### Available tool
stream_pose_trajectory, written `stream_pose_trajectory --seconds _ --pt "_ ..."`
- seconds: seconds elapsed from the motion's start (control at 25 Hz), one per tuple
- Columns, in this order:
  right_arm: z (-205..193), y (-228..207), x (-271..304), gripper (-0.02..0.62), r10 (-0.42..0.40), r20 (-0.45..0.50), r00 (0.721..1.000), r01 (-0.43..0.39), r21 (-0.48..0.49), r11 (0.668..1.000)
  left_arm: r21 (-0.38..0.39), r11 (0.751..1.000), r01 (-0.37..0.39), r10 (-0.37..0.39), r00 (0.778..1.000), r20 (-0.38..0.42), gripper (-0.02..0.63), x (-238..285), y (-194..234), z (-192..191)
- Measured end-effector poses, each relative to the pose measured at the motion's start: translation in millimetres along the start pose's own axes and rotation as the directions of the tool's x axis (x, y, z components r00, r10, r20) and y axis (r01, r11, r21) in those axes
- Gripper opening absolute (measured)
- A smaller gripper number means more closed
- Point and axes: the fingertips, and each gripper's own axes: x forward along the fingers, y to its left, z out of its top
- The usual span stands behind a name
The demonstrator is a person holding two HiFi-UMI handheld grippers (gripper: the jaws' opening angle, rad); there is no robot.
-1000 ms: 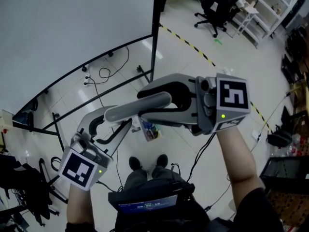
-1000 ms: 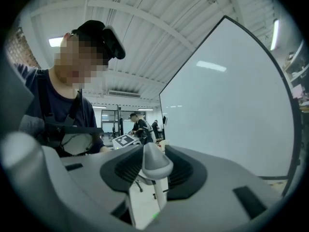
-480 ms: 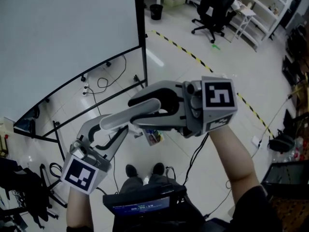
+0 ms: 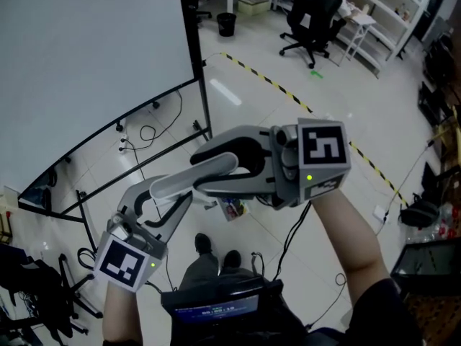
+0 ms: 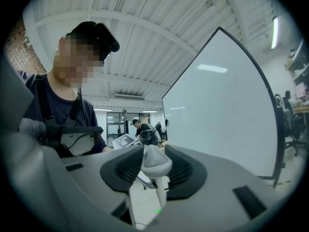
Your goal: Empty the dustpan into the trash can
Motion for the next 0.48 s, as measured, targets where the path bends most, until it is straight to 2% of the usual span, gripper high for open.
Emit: stream_pose_trajectory --seconds 0.48 --pt "-4.5 -36.2 -43.3 0.149 -0.113 0.004 0.994 0.113 0.048 0.992 -0.013 0.996 0.090 -0.090 0.995 0.035 0.127 57.4 11.0 1.1"
